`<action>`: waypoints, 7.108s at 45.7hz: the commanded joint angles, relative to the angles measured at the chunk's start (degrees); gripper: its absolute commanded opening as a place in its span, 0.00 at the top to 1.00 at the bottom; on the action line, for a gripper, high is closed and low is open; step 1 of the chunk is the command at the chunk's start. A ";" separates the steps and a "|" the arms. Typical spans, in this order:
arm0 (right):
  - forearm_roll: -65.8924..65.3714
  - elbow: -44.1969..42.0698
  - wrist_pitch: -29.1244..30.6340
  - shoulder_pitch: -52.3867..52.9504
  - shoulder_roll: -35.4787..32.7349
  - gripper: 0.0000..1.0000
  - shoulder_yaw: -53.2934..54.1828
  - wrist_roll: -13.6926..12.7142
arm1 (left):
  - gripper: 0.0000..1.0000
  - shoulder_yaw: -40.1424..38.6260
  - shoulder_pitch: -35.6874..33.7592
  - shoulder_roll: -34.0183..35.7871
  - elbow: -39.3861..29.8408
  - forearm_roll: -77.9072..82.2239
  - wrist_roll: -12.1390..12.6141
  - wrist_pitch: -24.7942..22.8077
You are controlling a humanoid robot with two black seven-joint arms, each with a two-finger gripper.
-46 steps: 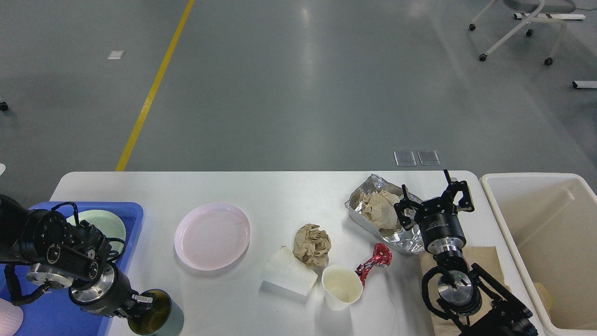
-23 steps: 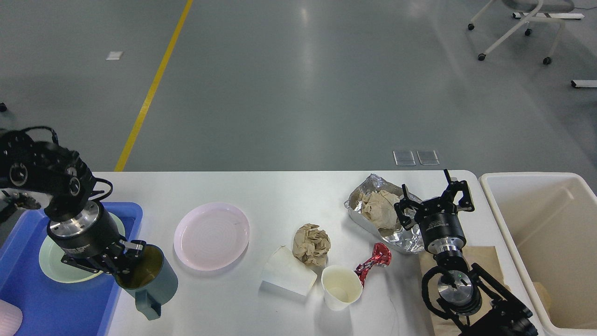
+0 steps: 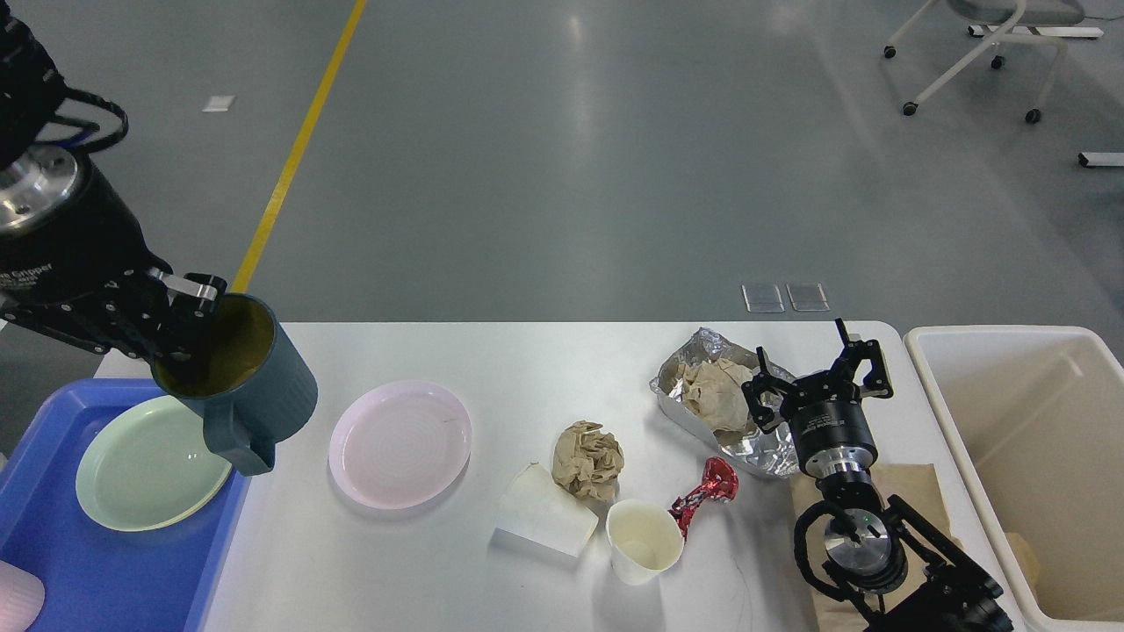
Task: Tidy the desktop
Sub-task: 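Lift the cup and place it in the blue tray corner, then raise the left gripper and move it toward the pink plate, then grasp the pink plate rim with the left gripper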
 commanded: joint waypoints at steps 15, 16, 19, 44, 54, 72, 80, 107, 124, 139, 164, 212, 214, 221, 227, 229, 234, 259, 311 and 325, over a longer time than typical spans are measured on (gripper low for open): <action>0.00 0.00 0.00 -0.04 -0.04 0.00 0.00 0.00 | 0.98 3.46 1.05 2.42 0.93 0.26 0.70 -0.10; 0.00 0.00 0.00 -0.04 -0.04 0.00 0.00 0.00 | 0.98 3.72 1.49 3.29 1.37 0.52 1.05 -0.10; 0.00 0.00 0.00 -0.04 -0.04 0.00 0.00 0.00 | 0.99 3.81 3.16 6.81 2.60 2.54 2.98 -0.10; 0.00 0.00 0.00 -0.04 -0.04 0.00 0.00 0.00 | 1.00 -11.29 38.74 34.15 22.46 25.22 5.27 0.93; 0.09 0.00 0.00 -0.04 0.04 0.00 0.00 0.00 | 1.00 -23.60 60.54 34.68 28.96 27.33 5.10 10.07; 0.00 0.00 0.00 -0.04 0.04 0.00 0.00 0.00 | 1.00 -28.44 72.07 32.66 31.08 28.47 2.55 18.78; 0.00 0.00 0.00 -0.04 0.04 0.00 0.00 0.00 | 0.99 -28.62 74.70 32.57 31.08 31.02 0.53 20.01; 0.00 0.00 0.00 -0.04 0.04 0.00 0.00 0.00 | 0.98 -32.40 79.19 32.66 31.69 32.61 0.35 21.86; 0.00 0.00 0.00 -0.04 0.04 0.00 0.00 0.00 | 0.32 -33.02 79.81 32.75 32.31 31.64 0.79 22.65; 0.00 0.00 0.00 -0.04 0.04 0.00 0.00 0.00 | 0.05 -32.31 79.89 32.92 32.13 31.55 0.70 20.89; 0.00 0.00 0.00 0.04 0.04 0.00 0.00 0.00 | 0.05 -6.41 48.37 23.71 25.64 21.11 0.97 7.36; 0.09 0.00 0.00 -0.04 0.04 0.00 0.00 0.00 | 0.04 5.92 -10.81 -13.40 -6.10 -13.54 0.61 2.88; 0.00 0.00 0.00 -0.04 -0.04 0.00 0.00 0.00 | 0.04 5.40 -10.46 -13.40 -6.01 -13.36 0.88 2.09; 0.00 0.00 0.00 -0.04 0.04 0.00 0.00 0.00 | 0.04 3.20 -8.44 -13.75 -4.26 -13.10 0.88 0.85; 0.09 0.00 0.00 -0.04 0.04 0.00 0.00 0.00 | 0.04 1.97 -2.73 -12.35 -1.10 -13.27 0.61 1.47; 0.09 0.00 0.00 -0.04 0.04 0.00 0.00 0.00 | 0.04 1.44 -0.10 -11.99 0.75 -13.45 0.61 1.64; 0.09 0.00 0.00 -0.04 0.04 0.00 0.00 0.00 | 0.04 -1.28 8.86 -11.46 5.49 -13.18 1.23 3.31; 0.09 0.00 0.00 -0.04 -0.04 0.00 0.00 0.00 | 0.04 -7.70 47.81 -8.56 26.07 -16.77 1.23 18.24; 0.09 0.00 0.00 -0.04 0.04 0.00 0.00 0.00 | 0.13 -19.22 77.60 -9.18 34.24 -29.00 5.45 55.61; 0.09 0.00 0.00 0.04 0.04 0.00 0.00 0.00 | 0.26 -21.85 79.98 -9.53 37.23 -30.06 4.66 55.70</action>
